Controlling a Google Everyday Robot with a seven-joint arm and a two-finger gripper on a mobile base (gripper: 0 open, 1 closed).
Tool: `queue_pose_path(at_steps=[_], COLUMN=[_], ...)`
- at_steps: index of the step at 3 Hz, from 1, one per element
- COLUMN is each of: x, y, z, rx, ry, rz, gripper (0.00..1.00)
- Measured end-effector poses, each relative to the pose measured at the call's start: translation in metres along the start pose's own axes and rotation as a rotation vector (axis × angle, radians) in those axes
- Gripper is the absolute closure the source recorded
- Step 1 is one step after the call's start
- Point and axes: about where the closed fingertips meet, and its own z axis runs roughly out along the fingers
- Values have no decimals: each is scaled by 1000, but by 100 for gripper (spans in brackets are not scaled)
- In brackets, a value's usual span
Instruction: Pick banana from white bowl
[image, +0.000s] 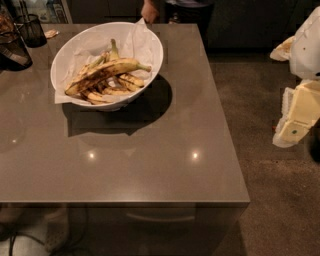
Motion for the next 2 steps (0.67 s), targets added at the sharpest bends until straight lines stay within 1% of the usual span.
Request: queue_pose_path(at_steps=[1,2], x=[-3,-20], y=[-2,-18], z=[-1,13], rx=[7,-18], ry=[-4,10], rz=[-4,-42], gripper=[0,0])
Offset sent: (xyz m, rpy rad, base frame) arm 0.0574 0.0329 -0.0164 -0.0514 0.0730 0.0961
